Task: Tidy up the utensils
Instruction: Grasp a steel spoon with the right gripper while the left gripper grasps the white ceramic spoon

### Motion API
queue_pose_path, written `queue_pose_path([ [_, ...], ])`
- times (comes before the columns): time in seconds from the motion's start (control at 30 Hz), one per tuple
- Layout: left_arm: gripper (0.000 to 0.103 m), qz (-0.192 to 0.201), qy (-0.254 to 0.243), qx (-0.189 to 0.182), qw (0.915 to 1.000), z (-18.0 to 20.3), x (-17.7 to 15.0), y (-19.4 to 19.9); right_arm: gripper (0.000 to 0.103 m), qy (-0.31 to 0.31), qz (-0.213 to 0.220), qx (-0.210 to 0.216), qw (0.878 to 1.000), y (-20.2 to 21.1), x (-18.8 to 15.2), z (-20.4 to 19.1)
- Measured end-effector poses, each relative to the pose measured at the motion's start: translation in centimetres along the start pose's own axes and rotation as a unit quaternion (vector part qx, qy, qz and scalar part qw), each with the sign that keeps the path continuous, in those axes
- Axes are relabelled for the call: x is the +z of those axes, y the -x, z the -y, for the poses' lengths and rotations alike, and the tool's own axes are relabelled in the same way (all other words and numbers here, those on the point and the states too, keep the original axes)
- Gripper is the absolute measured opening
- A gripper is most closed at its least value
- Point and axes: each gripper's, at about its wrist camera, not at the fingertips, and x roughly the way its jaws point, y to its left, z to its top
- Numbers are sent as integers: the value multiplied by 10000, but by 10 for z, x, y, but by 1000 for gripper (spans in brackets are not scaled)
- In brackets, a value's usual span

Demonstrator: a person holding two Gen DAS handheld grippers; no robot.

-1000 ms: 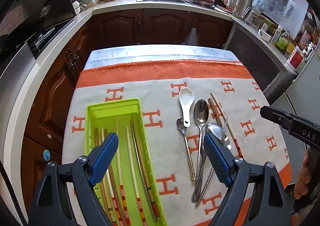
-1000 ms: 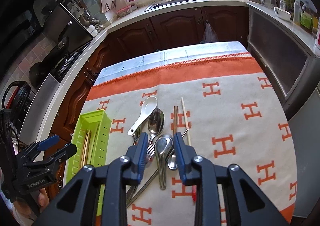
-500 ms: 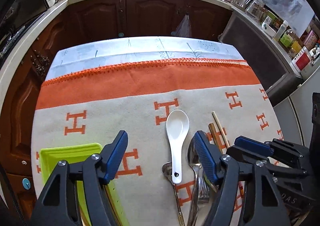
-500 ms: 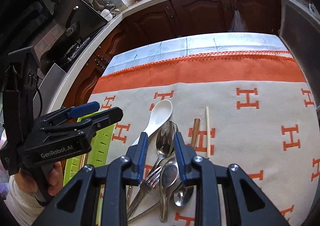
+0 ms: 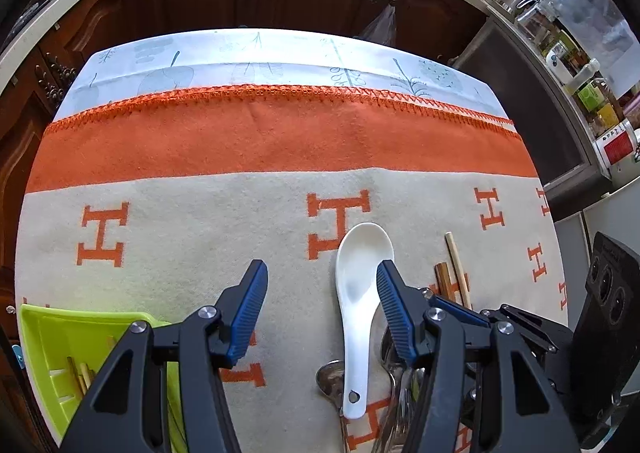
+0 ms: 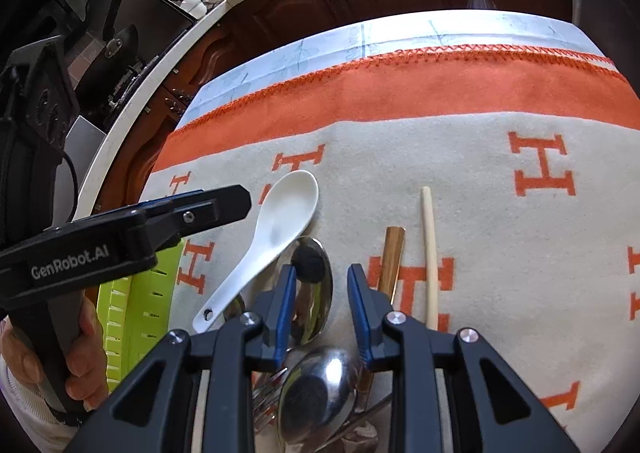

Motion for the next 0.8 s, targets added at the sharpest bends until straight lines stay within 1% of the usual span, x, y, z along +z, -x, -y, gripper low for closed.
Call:
queue_pose_path([
  [0.07,55,-40,54,-19,10000,-2,1,-4,24,93,43,32,9999,-1,-2,-2],
  [0.13,55,-28,68,-26,10000,-1,1,-7,8,188,54,65,9998,-3,-4,-3],
  [0.23,55,-54,100,-60,9999,-1,1,-11,4,215,159,292,9992,0,-10,-2],
  [0.4,55,-128,113,-98,9998,-1,2,-19,3,-184,395,594,9973,19,-18,12],
  [0.53,55,-88,28,-76,9999,3,0,-24,2,-473,670,760,9937,42,-26,25],
  [0.67,55,-2,-125,-3,9999,10,0,-27,3,-550,875,812,9913,62,-33,30],
  [0.8,55,167,-312,180,9992,18,-4,-28,3,-534,1053,811,9897,77,-36,30],
])
